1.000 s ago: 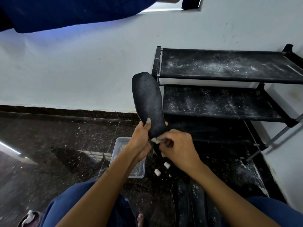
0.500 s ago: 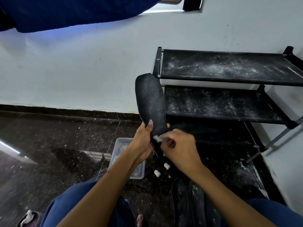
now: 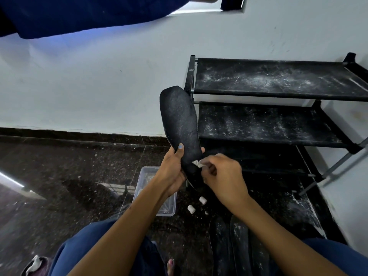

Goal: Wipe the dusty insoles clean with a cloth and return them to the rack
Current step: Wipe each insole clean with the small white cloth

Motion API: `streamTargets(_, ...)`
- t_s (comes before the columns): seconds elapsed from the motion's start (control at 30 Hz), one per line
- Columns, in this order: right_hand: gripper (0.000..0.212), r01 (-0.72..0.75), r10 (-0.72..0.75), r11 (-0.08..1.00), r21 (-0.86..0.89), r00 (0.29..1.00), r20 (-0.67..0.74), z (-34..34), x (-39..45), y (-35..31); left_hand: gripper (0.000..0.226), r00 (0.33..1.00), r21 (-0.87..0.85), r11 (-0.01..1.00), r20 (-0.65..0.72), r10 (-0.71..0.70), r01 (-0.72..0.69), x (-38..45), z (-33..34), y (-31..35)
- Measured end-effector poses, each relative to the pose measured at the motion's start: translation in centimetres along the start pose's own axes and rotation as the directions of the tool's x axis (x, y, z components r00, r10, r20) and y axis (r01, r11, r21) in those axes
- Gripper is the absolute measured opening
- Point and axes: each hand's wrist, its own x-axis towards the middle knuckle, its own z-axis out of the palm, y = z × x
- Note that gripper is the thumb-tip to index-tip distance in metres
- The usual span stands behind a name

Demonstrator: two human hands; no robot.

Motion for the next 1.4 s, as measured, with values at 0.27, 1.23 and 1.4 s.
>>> streamTargets(0.27,0.016,0.065,-0.057,0.994,-0.083,0.994,0.099,0.1,-0.8,-0.3,0.038,0.999,-0.043,0.999,-0.034,0.000,-0.002,0.0,0.3,0.2)
streamTargets(1.23,0.017,-0.478,0.201,0.777,0.410,0.805,0.559,-1.8,0.6,-0.8,0.085,0.989,-0.235,0.961,0.061,-0.138,0.149,-1.1,-0.2,2.3)
streamTargets(1.4,0.012,-0.242,0.146,0.837,0.490,0.963,0.226,-2.2,0.5,-1.0,0.095,0.989,-0.262,0.955,-0.004,-0.146,0.140,-0.8,-0.3,2.2)
